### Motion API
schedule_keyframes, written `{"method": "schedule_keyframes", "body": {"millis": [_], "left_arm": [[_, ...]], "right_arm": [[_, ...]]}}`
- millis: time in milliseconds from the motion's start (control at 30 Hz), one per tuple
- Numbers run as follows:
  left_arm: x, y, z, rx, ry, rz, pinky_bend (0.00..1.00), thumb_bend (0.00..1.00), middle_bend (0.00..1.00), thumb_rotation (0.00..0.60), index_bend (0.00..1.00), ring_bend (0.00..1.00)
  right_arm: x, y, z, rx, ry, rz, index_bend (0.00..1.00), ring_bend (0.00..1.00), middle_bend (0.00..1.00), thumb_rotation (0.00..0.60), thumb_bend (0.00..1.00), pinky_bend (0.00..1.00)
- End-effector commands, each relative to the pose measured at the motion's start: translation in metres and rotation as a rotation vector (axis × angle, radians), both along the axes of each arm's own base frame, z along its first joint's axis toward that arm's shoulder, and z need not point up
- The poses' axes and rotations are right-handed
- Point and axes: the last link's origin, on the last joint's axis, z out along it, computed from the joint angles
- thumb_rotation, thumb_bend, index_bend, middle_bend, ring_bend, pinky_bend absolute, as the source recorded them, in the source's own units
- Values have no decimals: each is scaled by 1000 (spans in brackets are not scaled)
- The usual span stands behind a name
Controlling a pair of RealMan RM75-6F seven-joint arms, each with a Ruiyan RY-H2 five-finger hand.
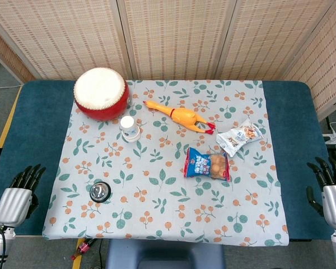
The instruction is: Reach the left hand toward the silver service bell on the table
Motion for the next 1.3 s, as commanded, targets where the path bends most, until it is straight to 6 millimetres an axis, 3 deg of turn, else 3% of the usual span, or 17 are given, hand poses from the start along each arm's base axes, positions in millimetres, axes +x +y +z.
{"method": "schedule_keyframes", "body": {"millis": [33, 367, 567, 867, 1300], "left_arm": [[0, 0, 0, 2, 1, -1, 167, 1000, 33, 600, 0, 0], [1, 1, -6, -30, -9, -3, 148, 1000, 10, 600, 0, 0], [23, 9, -33, -95, -103, -122, 112, 1000, 0, 600, 0, 0], [55, 40, -89, -181, -195, -183, 94, 1000, 0, 600, 0, 0], [48, 26, -162, -274, -271, -181, 86, 1000, 0, 600, 0, 0]], "right_arm": [[0, 1, 0, -15, -17, 0, 204, 0, 94, 600, 441, 153], [0, 2, 0, -13, -29, -2, 204, 0, 94, 600, 441, 153], [0, 1, -5, 26, -29, -14, 202, 0, 95, 600, 441, 153], [-2, -1, -1, 35, -45, -26, 202, 0, 95, 600, 441, 153], [-2, 0, -1, 49, -57, -26, 201, 0, 95, 600, 440, 153]]}}
